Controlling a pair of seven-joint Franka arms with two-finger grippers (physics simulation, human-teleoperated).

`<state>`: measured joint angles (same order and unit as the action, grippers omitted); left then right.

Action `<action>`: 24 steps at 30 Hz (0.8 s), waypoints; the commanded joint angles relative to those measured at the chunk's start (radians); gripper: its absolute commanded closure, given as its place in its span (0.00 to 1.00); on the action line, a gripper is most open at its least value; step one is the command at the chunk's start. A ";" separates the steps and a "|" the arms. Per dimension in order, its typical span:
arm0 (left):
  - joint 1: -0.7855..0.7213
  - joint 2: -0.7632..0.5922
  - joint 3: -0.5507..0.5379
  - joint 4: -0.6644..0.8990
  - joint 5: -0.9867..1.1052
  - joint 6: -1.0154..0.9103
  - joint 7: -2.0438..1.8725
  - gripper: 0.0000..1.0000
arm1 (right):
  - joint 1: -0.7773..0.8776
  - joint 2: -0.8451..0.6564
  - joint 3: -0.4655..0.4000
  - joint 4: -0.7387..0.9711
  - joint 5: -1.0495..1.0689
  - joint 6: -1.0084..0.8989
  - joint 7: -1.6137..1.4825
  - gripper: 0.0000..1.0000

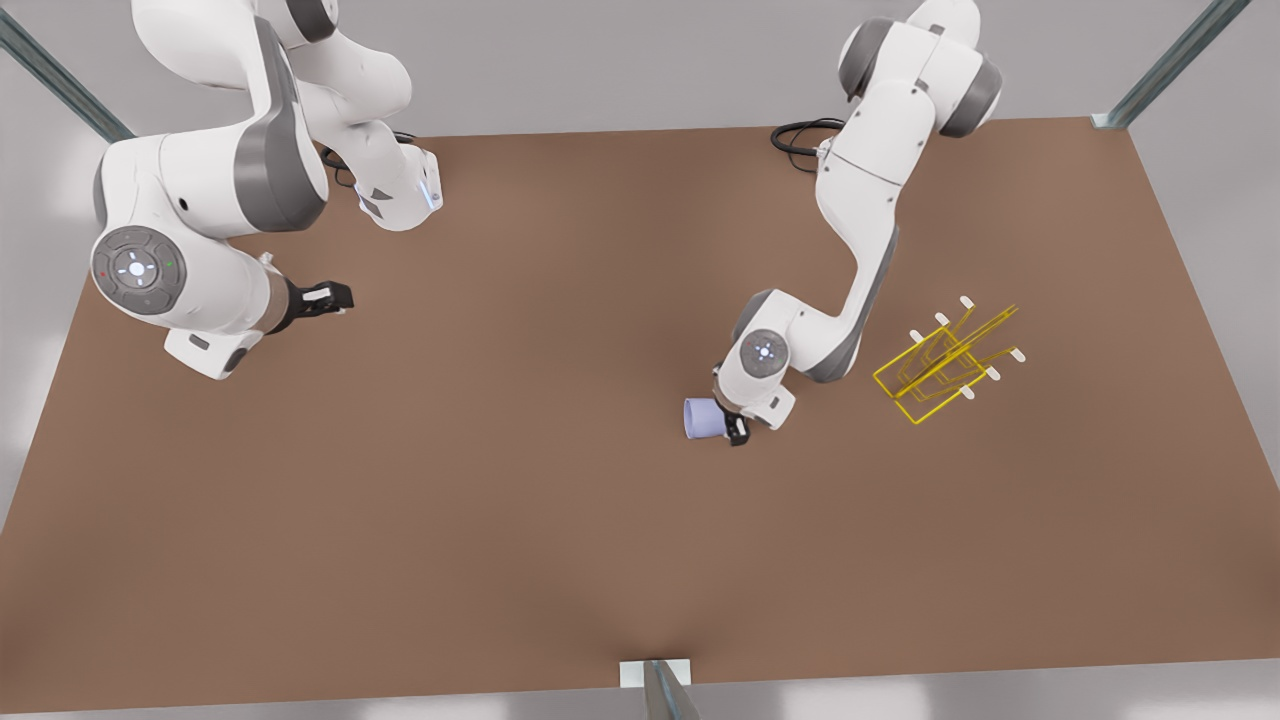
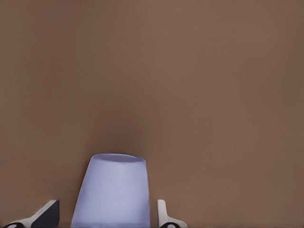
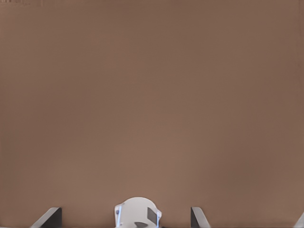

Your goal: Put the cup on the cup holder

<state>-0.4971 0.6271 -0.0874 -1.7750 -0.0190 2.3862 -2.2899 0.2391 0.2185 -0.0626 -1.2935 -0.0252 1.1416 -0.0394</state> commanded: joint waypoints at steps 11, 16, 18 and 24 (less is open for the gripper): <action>-0.004 0.028 0.000 -0.006 0.005 0.002 -0.051 0.00 | 0.005 0.007 0.000 0.000 0.005 -0.002 0.113 0.00; -0.014 0.079 0.000 -0.003 0.002 0.010 -0.052 0.00 | 0.012 0.013 0.000 0.000 0.007 -0.002 0.118 0.00; -0.014 0.083 0.000 -0.001 0.002 0.025 -0.057 0.00 | 0.012 0.016 0.000 0.000 0.007 -0.002 0.116 0.00; -0.011 0.059 0.000 -0.001 -0.002 0.025 -0.062 0.27 | 0.011 0.019 -0.002 0.005 0.008 -0.002 0.104 0.00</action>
<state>-0.5067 0.6872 -0.0872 -1.7759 -0.0253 2.4077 -2.3355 0.2500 0.2388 -0.0638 -1.2894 -0.0176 1.1402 0.0437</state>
